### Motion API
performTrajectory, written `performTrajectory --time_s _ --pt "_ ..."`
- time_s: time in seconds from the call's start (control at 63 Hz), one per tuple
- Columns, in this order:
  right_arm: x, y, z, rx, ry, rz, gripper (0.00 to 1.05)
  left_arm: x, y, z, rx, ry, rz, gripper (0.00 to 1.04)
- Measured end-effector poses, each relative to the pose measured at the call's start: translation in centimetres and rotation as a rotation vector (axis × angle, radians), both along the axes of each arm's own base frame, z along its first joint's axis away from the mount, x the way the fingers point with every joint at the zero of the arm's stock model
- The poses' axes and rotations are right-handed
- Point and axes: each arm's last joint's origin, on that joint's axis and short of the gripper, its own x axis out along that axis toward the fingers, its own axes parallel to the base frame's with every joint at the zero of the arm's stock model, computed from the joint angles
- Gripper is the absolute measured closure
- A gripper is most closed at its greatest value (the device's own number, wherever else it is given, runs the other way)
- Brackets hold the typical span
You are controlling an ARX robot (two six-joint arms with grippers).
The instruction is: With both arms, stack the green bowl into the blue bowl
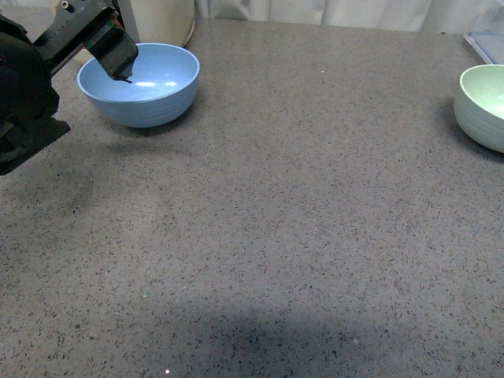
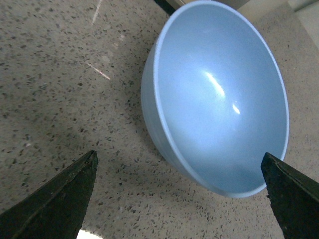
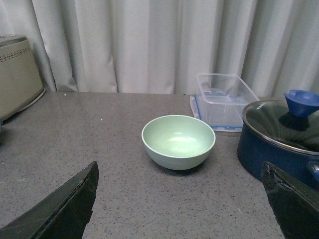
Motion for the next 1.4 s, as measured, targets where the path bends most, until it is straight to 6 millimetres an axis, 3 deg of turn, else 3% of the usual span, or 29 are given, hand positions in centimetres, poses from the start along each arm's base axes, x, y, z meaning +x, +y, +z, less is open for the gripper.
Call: performTrajectory --time_s 0.19,0.397,0.714,0.873,0.937,1.19,1.397 --pt "0.0 0.0 0.0 0.0 0.0 0.0 0.09 2.3 0.3 -1.0 0.0 0.017 0.025 0.06" --pt "0.0 0.0 0.0 0.0 0.0 0.0 0.09 3.4 1.0 -1.5 0.003 0.029 0.053 0.07" --pt "0.0 0.0 0.0 0.0 0.0 0.0 0.09 3.7 1.5 -1.8 0.006 0.045 0.066 0.55" --pt "0.0 0.0 0.0 0.0 0.0 0.0 0.09 3.6 1.5 -1.8 0.004 0.051 0.061 0.93" --pt "0.0 0.0 0.0 0.0 0.0 0.0 0.09 3.6 1.5 -1.8 0.018 0.059 0.059 1.01" --pt "0.0 0.0 0.0 0.0 0.0 0.0 0.09 3.3 0.4 -0.5 0.101 0.06 -0.037 1.01" --pt "0.0 0.0 0.0 0.0 0.0 0.0 0.09 2.8 -4.3 1.1 0.14 0.027 -0.211 1.01"
